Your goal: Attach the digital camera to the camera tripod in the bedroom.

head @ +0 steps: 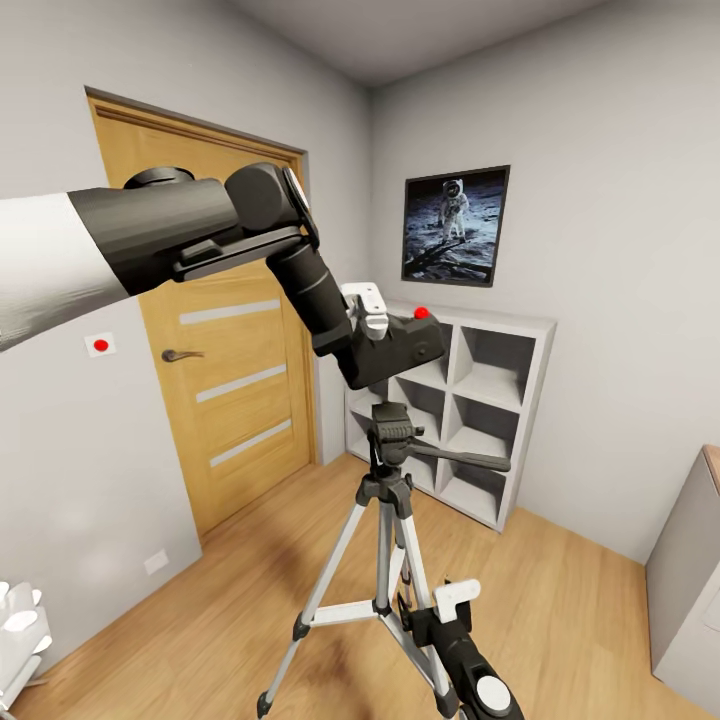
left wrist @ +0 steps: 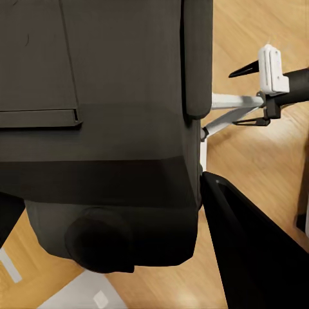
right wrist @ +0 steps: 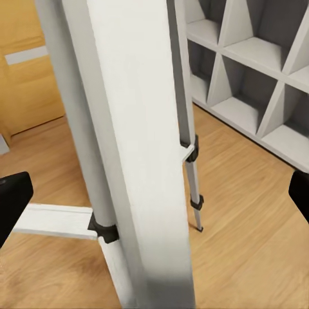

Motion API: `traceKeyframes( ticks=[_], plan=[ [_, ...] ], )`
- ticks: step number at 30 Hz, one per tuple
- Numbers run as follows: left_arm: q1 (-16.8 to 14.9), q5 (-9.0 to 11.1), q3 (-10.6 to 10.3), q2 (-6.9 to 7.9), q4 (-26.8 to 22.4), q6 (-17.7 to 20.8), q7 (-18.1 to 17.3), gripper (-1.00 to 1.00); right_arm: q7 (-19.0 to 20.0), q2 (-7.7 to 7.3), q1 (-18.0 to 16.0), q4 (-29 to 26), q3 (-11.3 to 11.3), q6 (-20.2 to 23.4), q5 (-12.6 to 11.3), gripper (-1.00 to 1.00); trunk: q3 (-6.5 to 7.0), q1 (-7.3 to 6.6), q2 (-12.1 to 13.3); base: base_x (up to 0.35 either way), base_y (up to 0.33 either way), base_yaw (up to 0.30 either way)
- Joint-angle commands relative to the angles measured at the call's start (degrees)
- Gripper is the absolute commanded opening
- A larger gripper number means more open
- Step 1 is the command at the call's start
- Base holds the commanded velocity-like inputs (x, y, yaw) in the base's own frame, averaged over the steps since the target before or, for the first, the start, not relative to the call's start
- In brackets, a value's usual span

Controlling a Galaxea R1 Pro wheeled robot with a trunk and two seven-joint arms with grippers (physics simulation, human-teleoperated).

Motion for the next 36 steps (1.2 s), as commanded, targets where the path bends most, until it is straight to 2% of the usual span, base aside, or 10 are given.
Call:
traceKeyframes(
  ticks=[1, 7, 17, 34, 36],
  plan=[
    [-0.07, 0.07, -0.12, 0.0, -0.03, 0.12, -0.1, -1.0, -0.07, 0.02, -0.03, 0.07, 0.02, -0.14, 0.32, 1.0, -0.03, 0.02, -0.04, 0.0, 0.0, 0.0],
    [-0.07, 0.07, -0.12, -0.14, 0.18, 0.12, -0.07, -1.0, -0.07, 0.04, -0.03, 0.12, 0.02, -0.15, 0.32, 1.0, -0.03, 0.02, -0.04, 0.01, 0.0, 0.0],
    [-0.06, 0.07, -0.12, -0.15, 0.15, 0.12, 0.0, -1.0, -0.07, 0.04, -0.03, 0.17, 0.08, -0.15, 0.32, 1.0, -0.03, 0.02, -0.04, 0.168, 0.05, 0.0],
    [-0.05, 0.07, -0.12, -0.21, -0.09, 0.12, -0.05, -1.0, -0.07, 0.04, -0.03, 0.21, 0.61, -0.15, 0.32, 1.0, -0.03, 0.02, -0.04, 0.006, 0.002, 0.0],
    [-0.05, 0.07, -0.12, -0.68, -0.09, 0.12, -0.07, -1.0, -0.07, 0.04, -0.03, 0.21, 0.63, -0.15, 0.32, 1.0, -0.03, 0.02, -0.04, 0.0, 0.0, 0.0]
  ],
)
